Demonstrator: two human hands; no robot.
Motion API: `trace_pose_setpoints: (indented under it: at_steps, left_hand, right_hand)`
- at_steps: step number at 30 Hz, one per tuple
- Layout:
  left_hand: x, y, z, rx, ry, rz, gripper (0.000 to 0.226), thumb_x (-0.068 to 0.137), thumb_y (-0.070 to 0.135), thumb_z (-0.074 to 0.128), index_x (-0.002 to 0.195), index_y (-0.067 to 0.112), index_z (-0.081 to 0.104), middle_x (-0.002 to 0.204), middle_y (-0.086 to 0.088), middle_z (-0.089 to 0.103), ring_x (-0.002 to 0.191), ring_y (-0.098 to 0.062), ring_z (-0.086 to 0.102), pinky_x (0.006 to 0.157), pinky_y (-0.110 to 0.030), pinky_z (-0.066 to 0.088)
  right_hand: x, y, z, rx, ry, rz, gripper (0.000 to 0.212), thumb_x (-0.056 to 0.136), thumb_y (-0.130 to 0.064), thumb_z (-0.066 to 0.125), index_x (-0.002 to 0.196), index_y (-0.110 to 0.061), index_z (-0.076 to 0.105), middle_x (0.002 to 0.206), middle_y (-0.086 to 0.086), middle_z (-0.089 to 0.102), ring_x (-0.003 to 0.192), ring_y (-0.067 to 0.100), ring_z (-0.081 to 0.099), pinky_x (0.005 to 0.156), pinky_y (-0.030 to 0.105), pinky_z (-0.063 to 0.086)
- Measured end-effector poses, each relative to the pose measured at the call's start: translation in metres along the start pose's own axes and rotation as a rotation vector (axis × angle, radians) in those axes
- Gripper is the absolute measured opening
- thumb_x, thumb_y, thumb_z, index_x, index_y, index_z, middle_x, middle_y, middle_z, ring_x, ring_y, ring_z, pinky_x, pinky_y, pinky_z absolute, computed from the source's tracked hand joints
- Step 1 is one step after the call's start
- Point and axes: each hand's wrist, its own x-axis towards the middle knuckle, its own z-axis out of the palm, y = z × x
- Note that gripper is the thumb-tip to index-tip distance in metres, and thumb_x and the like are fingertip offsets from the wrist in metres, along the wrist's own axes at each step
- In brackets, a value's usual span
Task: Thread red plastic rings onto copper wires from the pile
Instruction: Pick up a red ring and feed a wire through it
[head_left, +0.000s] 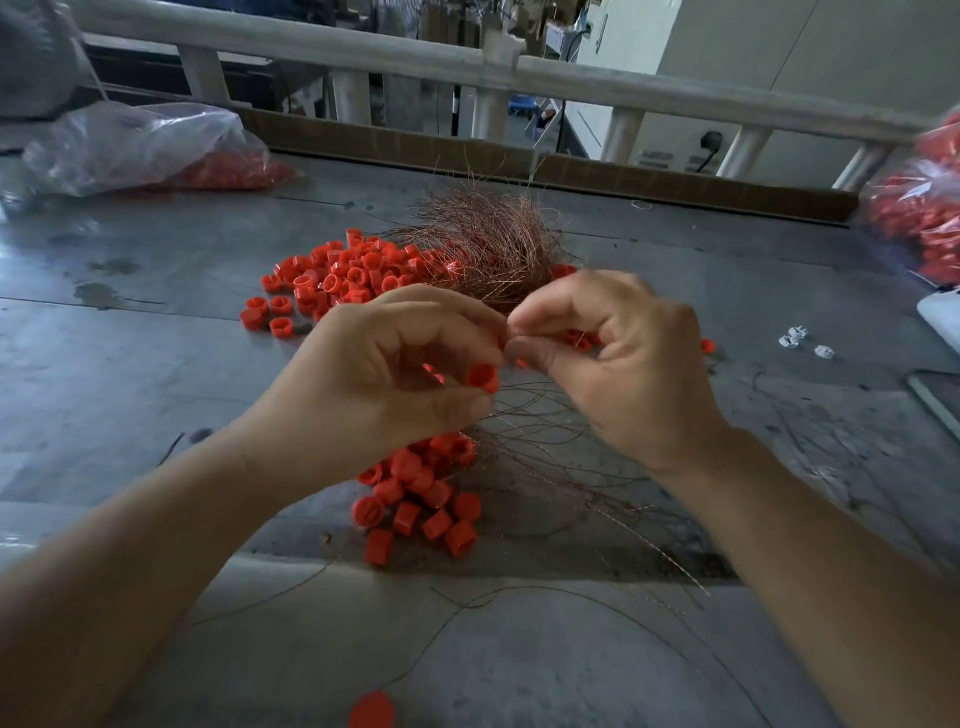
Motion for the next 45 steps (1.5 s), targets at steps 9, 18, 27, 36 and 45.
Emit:
trace_pose_setpoints:
  at_steps: [9,18,27,36,45]
  left_hand:
    - [-0.003,0.006,0.000,-0.138,-0.154,-0.034,0.020,0.063,0.019,0.071,0.083,0.016,0.071,0.124,0.008,0.056,0.102,-0.016,0.063,0.079,-0.025,0.053]
    - [-0.005,0.011,0.001,-0.237,-0.157,-0.027,0.025,0.062,0.016,0.070,0.086,0.012,0.071,0.106,0.002,0.066,0.098,-0.012,0.065,0.083,-0.017,0.048]
    - [-0.003,0.015,-0.003,-0.416,-0.084,0.030,0.023,0.065,0.028,0.078,0.083,0.014,0.073,0.102,-0.002,0.069,0.097,-0.018,0.066,0.082,-0.021,0.049]
    - [0.000,0.013,-0.001,-0.331,0.115,-0.058,0.031,0.055,0.019,0.081,0.083,0.011,0.072,0.088,-0.002,0.073,0.078,-0.015,0.070,0.066,-0.019,0.054]
    - [0.002,0.011,0.006,-0.234,0.201,-0.115,0.030,0.048,0.016,0.071,0.077,0.021,0.069,0.076,0.008,0.073,0.070,-0.005,0.068,0.062,-0.015,0.053]
  right_hand:
    - [-0.007,-0.011,0.006,-0.008,0.056,-0.139,0.003,0.073,-0.008,0.071,0.076,-0.008,0.071,0.084,-0.002,0.060,0.084,0.022,0.058,0.076,0.033,0.048]
    - [-0.009,-0.013,0.003,0.180,-0.101,0.018,0.037,0.076,-0.011,0.069,0.110,-0.015,0.055,0.105,-0.003,0.058,0.104,0.009,0.056,0.095,0.023,0.043]
    - [-0.008,-0.011,-0.001,0.108,-0.089,-0.054,0.034,0.074,-0.013,0.071,0.106,-0.009,0.061,0.080,-0.017,0.054,0.066,-0.007,0.052,0.061,0.003,0.039]
    - [-0.001,-0.002,-0.016,-0.094,-0.006,-0.124,0.010,0.081,-0.006,0.064,0.089,-0.004,0.069,0.083,-0.008,0.058,0.078,0.005,0.058,0.071,0.008,0.045]
    - [-0.003,-0.011,-0.010,0.022,-0.001,-0.056,0.010,0.081,-0.008,0.064,0.089,-0.013,0.068,0.079,-0.002,0.056,0.073,0.001,0.050,0.063,0.008,0.037]
